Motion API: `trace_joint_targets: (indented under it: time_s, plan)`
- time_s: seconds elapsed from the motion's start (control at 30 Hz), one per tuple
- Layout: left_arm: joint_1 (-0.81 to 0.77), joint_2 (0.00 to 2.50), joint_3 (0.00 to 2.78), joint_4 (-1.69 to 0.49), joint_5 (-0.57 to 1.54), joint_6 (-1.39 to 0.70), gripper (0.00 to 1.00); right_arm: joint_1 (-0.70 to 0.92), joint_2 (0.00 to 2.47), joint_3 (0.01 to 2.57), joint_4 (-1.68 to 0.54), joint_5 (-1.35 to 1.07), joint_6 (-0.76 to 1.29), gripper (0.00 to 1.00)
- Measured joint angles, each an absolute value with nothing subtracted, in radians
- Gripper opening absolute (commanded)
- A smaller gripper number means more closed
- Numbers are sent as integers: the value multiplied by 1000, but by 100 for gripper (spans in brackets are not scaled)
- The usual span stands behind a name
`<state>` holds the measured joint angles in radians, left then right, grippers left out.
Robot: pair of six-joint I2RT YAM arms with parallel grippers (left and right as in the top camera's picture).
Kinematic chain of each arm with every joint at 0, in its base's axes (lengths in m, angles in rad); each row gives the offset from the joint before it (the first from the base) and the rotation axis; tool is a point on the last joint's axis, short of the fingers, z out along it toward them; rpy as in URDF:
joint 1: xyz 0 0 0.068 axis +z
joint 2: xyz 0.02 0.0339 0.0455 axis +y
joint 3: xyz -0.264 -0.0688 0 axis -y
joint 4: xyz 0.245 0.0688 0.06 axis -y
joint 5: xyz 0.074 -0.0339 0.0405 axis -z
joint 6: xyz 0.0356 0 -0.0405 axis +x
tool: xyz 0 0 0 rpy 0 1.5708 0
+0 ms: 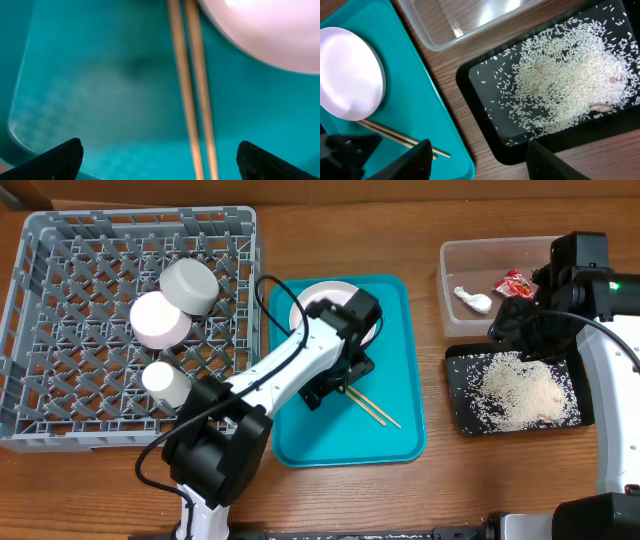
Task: Sort waste into correct bins and load items into the dishwasher
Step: 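Reach the left gripper to the tray and pinch the wooden chopsticks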
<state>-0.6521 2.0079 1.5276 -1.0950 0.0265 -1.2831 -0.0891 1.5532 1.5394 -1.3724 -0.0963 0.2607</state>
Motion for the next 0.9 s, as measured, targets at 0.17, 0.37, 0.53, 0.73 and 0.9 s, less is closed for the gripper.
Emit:
trace_joint_targets:
  time_s: [0.17, 0.37, 0.53, 0.73, 0.9]
  plan:
    - [-652, 2011, 1385, -894, 31, -1245, 95, -89, 1553, 1539, -1372, -97, 261, 62]
    - [-652, 2010, 1345, -880, 32, -1227, 77, -89, 1553, 1539, -1372, -97, 261, 62]
    - [-652, 2010, 1344, -888, 37, -1220, 59, -89, 1553, 1539, -1372, -96, 261, 62]
    - [-652, 2009, 1343, -874, 42, -1222, 28, -89, 1553, 1539, -1373, -97, 261, 62]
    - [-652, 2009, 1341, -862, 65, -1212, 34, -89, 1553, 1539, -1374, -96, 261, 62]
